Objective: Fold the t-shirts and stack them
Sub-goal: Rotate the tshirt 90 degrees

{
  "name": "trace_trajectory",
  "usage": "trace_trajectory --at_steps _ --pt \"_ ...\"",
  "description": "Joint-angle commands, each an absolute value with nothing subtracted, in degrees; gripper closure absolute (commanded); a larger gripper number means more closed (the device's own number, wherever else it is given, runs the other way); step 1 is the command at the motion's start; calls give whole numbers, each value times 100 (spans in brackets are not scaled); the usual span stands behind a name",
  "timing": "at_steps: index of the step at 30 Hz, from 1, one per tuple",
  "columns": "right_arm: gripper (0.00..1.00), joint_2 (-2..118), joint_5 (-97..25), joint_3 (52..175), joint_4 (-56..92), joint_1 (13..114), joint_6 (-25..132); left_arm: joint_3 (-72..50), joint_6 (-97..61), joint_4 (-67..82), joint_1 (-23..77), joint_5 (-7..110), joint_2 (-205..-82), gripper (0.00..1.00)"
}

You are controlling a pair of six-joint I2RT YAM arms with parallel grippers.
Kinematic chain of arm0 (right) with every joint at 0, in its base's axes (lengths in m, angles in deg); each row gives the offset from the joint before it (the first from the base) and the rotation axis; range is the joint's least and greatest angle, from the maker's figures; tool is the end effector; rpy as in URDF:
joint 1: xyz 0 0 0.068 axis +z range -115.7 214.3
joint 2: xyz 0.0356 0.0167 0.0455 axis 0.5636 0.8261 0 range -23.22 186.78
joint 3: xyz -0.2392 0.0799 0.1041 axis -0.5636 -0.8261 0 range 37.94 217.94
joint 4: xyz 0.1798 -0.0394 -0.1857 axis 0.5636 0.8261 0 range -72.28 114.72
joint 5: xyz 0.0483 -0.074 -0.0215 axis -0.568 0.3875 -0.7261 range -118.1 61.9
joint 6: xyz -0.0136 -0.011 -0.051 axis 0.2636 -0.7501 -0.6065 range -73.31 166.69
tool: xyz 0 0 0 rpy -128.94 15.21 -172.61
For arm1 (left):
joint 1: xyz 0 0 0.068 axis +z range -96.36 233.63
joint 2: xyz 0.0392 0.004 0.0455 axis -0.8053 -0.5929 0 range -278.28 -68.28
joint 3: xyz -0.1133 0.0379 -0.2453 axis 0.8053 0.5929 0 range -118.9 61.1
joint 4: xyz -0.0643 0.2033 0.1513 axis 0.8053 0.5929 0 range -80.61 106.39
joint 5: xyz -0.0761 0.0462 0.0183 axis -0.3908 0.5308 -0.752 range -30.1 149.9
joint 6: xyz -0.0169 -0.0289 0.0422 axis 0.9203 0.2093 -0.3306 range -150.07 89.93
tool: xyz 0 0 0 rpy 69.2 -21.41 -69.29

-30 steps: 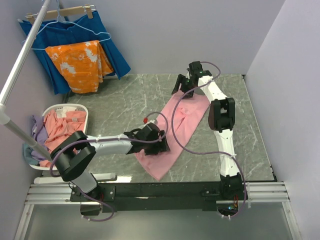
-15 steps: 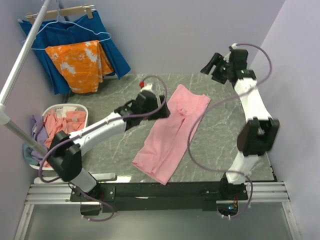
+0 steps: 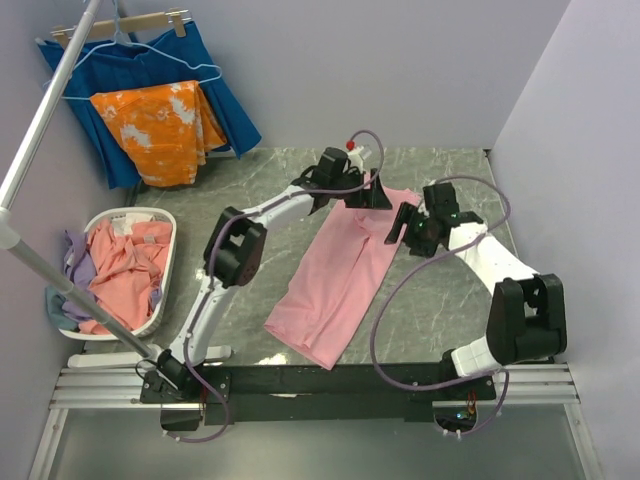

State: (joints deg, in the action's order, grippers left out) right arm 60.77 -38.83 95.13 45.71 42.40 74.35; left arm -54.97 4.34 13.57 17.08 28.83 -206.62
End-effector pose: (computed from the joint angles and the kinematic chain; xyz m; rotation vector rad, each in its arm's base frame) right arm 0.2970 0.0489 0.2301 0.3614 2.5472 0.4802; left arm 0.4391 -0.3484 0.2052 0.4191 2.1878 -1.2861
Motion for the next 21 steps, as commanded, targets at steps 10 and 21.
trace_trajectory --at_steps 10,21 --pt "21 6475 -4647 9489 3969 6119 7657 -6406 465 1738 2032 2130 -21804 14" --pt "21 7776 -4746 9788 3960 6919 7815 -7223 271 1923 2744 2904 -22279 12"
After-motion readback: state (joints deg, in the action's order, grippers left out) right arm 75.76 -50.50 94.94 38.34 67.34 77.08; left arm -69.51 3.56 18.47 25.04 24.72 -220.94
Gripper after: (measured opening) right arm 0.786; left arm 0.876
